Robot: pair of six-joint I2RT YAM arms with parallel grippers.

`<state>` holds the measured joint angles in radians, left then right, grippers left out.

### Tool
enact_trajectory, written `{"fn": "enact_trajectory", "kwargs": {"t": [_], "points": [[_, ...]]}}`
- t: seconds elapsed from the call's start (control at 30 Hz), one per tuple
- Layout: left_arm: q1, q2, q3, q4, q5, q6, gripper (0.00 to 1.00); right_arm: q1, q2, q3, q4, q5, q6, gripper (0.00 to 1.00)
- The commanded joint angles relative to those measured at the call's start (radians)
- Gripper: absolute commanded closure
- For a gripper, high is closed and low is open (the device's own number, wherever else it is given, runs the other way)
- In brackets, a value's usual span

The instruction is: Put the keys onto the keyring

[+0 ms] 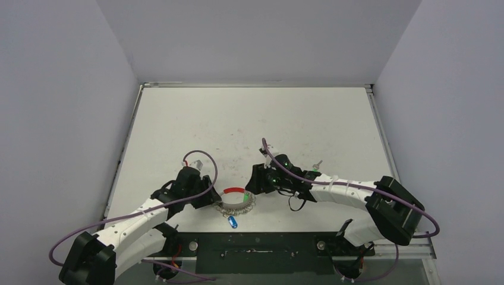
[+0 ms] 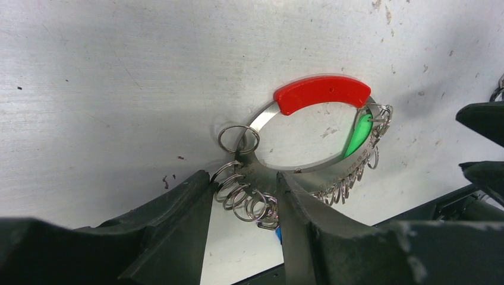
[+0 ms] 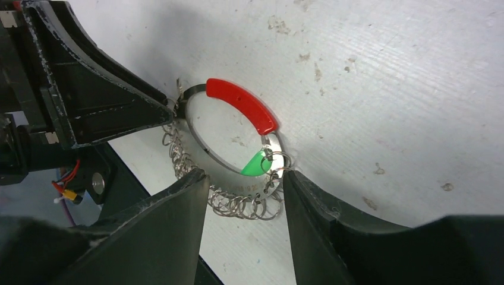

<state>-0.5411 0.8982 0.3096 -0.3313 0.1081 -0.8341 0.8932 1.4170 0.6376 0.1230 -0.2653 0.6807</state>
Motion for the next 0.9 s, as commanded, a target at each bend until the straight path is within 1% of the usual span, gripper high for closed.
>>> {"fn": "enact_trajectory", "kwargs": {"t": [0.0,0.1,0.23,0.4,0.6,0.77,0.87], "points": [[0.013,0.028,0.021,0.005,-0.041,0.003,0.58,-0.014,-0.013,-0.005,-0.032,0.057,-0.054,0.5],[0.016,0.05,0.033,0.016,-0.039,0.01,0.59,-0.014,0.008,-0.006,-0.049,0.057,-0.064,0.51],[0.022,0.105,0.056,0.044,-0.033,0.024,0.6,-0.013,0.037,-0.021,-0.041,0.047,-0.066,0.54],[0.028,0.239,0.108,0.109,-0.018,0.065,0.61,-0.014,0.069,-0.054,-0.004,0.004,-0.054,0.58],[0.038,0.451,0.216,0.181,0.006,0.12,0.65,0.0,0.063,-0.105,0.043,-0.024,-0.014,0.66],[0.041,0.616,0.32,0.248,0.061,0.16,0.69,0.003,-0.025,-0.142,0.015,0.007,0.0,0.65],[0.043,0.677,0.373,0.273,0.087,0.186,0.69,-0.006,-0.085,-0.148,-0.051,0.043,-0.01,0.57]]}}
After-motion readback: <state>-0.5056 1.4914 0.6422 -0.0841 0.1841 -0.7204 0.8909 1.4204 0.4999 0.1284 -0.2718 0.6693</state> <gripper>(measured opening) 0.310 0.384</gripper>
